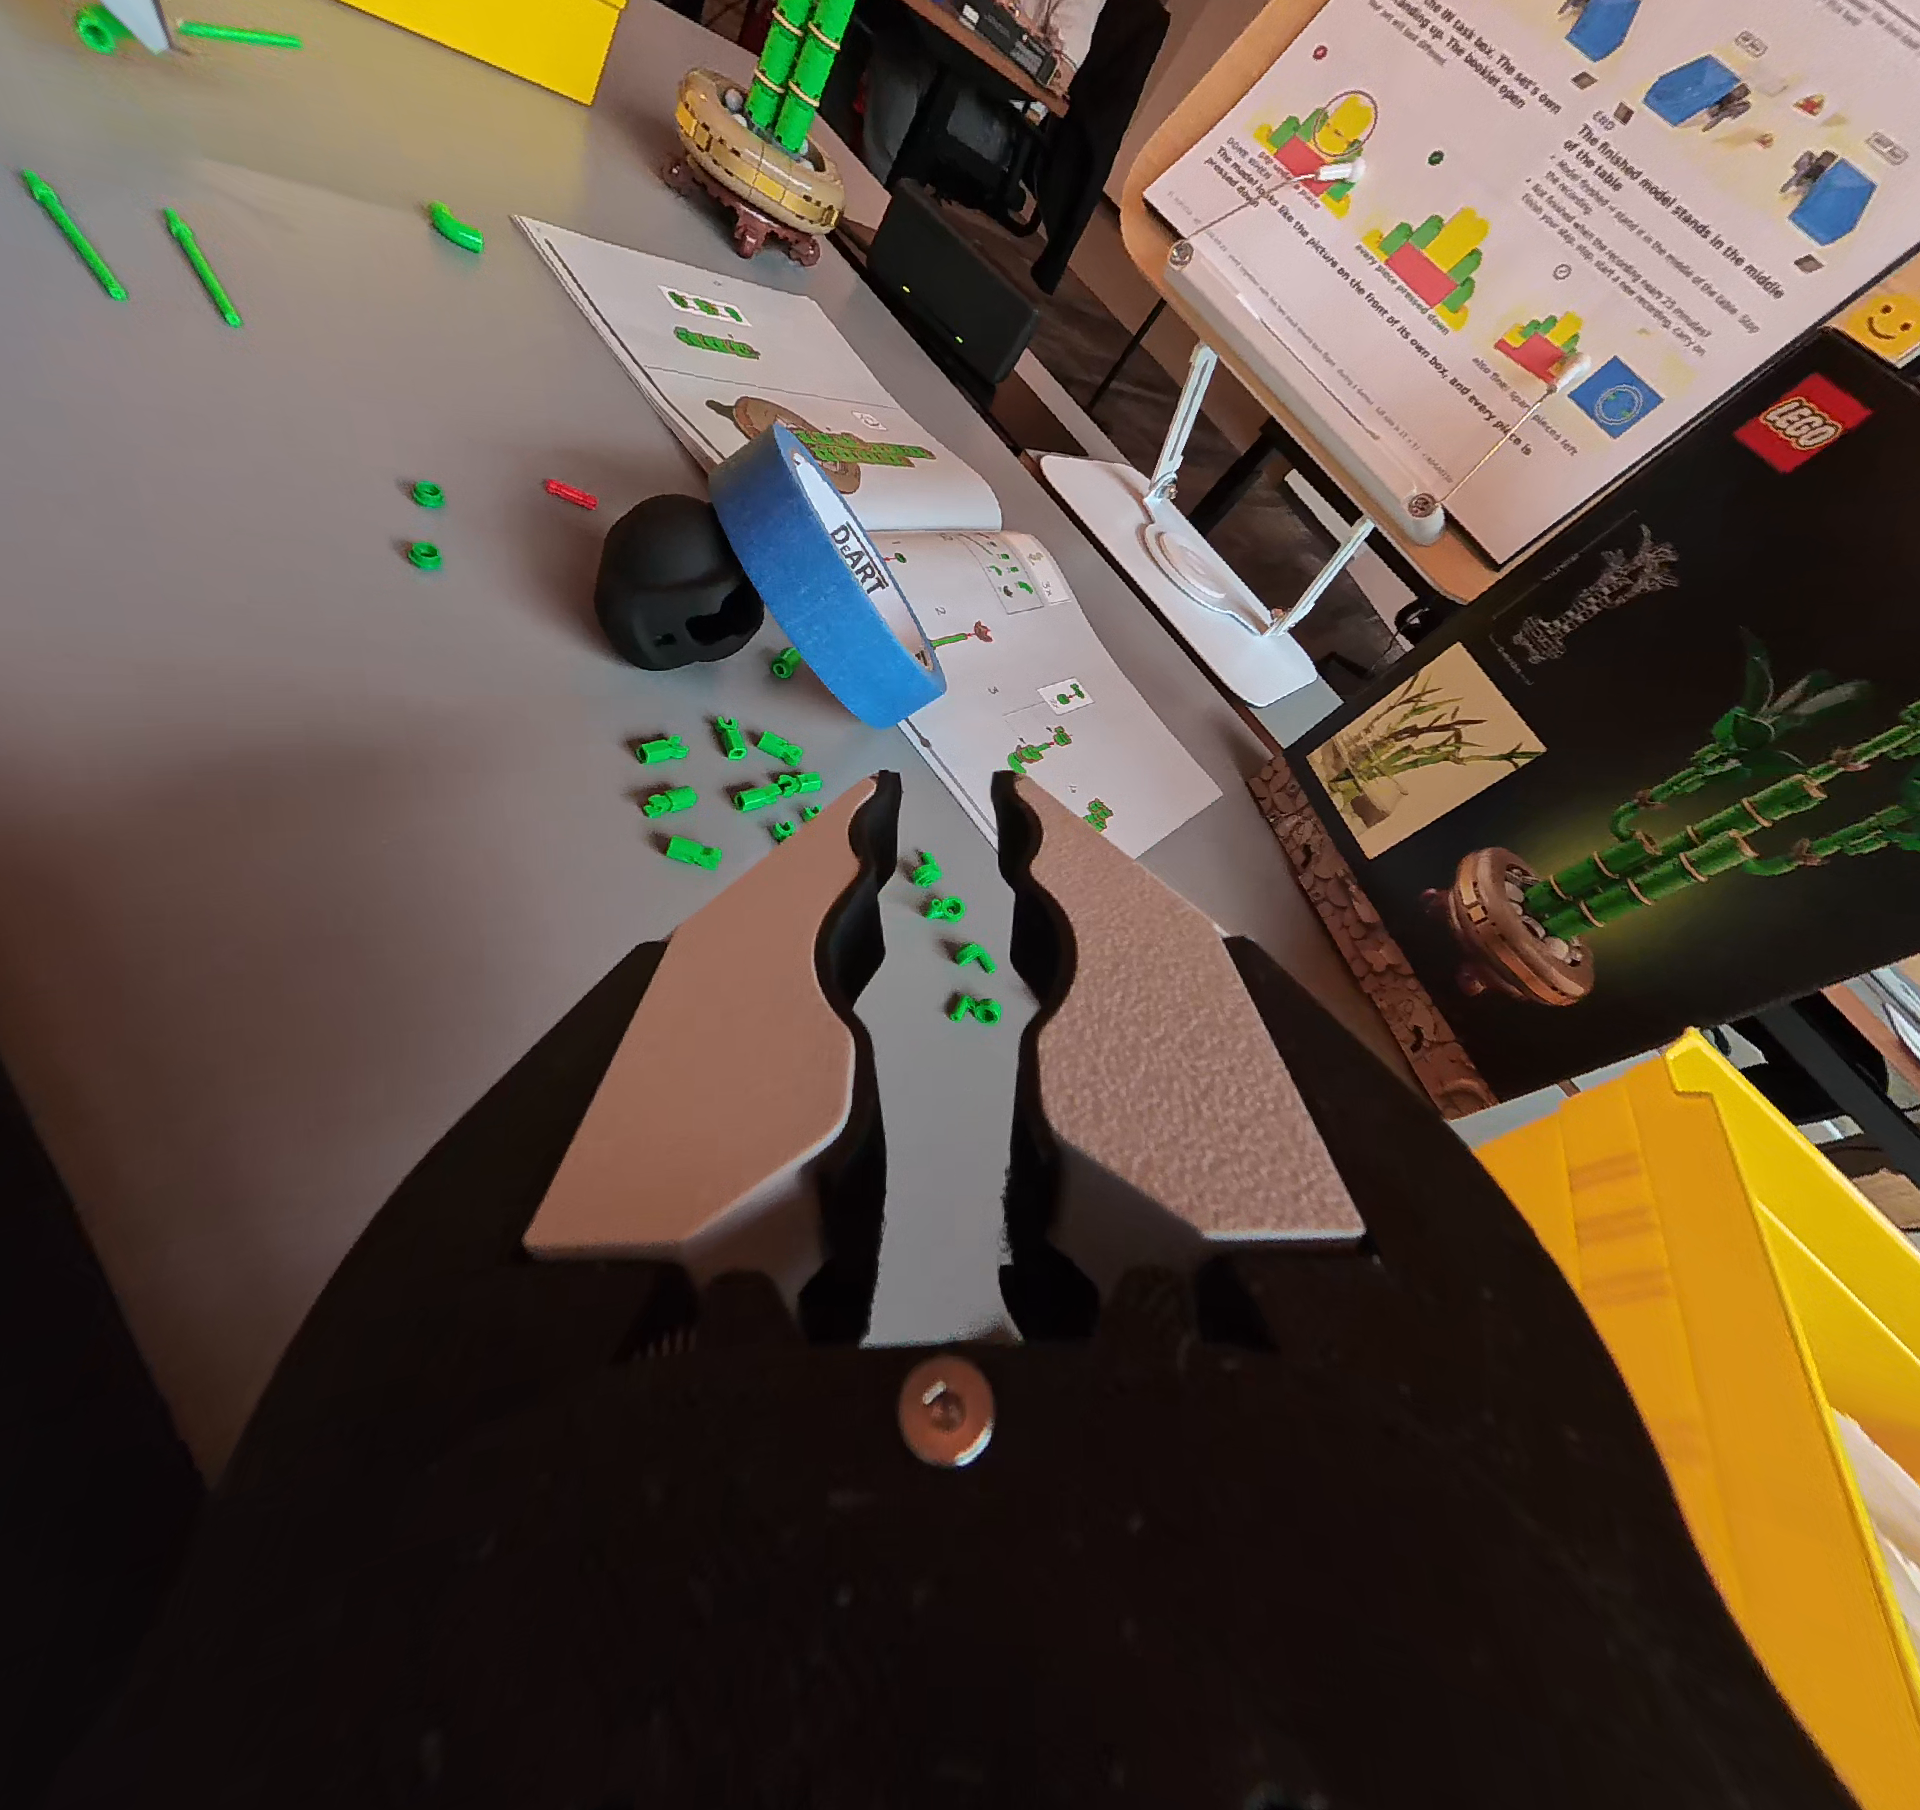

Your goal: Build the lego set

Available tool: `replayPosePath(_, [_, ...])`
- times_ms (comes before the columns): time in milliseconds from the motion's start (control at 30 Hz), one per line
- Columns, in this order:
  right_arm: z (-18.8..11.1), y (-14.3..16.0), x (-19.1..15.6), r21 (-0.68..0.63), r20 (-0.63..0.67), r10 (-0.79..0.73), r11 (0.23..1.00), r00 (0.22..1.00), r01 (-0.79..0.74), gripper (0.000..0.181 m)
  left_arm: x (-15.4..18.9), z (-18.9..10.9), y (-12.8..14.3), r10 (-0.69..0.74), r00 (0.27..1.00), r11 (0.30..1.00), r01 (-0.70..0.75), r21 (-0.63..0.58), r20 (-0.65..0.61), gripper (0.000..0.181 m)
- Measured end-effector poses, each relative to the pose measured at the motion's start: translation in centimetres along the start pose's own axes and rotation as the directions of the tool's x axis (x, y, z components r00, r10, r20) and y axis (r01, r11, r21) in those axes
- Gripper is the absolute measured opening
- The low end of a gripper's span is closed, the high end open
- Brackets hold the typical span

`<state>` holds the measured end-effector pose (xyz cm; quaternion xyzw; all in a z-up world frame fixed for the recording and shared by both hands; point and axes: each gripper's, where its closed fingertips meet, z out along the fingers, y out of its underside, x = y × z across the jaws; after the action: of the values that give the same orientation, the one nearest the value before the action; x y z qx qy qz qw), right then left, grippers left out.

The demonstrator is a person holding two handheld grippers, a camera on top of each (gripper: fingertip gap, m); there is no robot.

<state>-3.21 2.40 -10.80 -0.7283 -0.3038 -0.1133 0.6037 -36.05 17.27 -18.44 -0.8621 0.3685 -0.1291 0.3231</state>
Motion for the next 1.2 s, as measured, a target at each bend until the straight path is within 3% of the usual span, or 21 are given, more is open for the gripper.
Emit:
replayPosePath(200, [0.6, -0.2, -0.3, -0.008, 0.039, 0.036, 0.999, 0.999, -0.036, 0.018, 4.0, -1.9, -5.6, 0.098, 0.980, 0.960, -0.047, 0.277, -0.175, 0.008])
replayPosePath(400, [1.0, -3.1, 0.0, -0.048, 0.229, 0.206, 0.979, 0.951, -0.201, 0.031, 9.8, -5.3, -15.4, 0.343, 0.922, 0.827, -0.206, 0.522, -0.180, 0.009])
replayPosePath(500, [1.0, -7.0, 2.6, -0.032, 0.238, 0.213, 0.977, 0.948, -0.212, 0.031, 13.6, -8.0, -20.5, 0.436, 0.871, 0.769, -0.231, 0.596, -0.226, 0.009])
replayPosePath(667, [0.0, -16.5, 8.3, 0.103, 0.251, 0.251, 0.953, 0.935, -0.284, 0.033, 18.7, -11.9, -27.2, 0.531, 0.815, 0.658, -0.223, 0.719, -0.233, 0.008])
replayPosePath(767, [-0.3, -20.1, 10.6, 0.135, 0.325, 0.357, 0.899, 0.876, -0.416, 0.053, 20.3, -11.9, -28.2, 0.545, 0.811, 0.615, -0.214, 0.759, -0.213, 0.008])
replayPosePath(867, [0.0, -21.5, 11.4, 0.119, 0.463, 0.474, 0.804, 0.749, -0.583, 0.059, 20.1, -9.7, -27.8, 0.558, 0.815, 0.606, -0.272, 0.747, -0.157, 0.008])
replayPosePath(967, [1.2, -20.6, 11.7, 0.140, 0.542, 0.500, 0.738, 0.675, -0.660, 0.053, 19.5, -8.0, -27.5, 0.540, 0.827, 0.628, -0.270, 0.730, -0.159, 0.007])
replayPosePath(1033, [3.2, -18.5, 12.0, 0.044, 0.517, 0.557, 0.741, 0.650, -0.670, 0.054, 19.8, -7.4, -27.4, 0.533, 0.826, 0.635, -0.246, 0.732, -0.185, 0.007])
replayPosePath(1200, [5.3, -16.8, 10.5, -0.028, 0.580, 0.547, 0.755, 0.604, -0.656, 0.034, 20.2, -6.0, -27.3, 0.535, 0.825, 0.623, -0.239, 0.745, -0.184, 0.008])
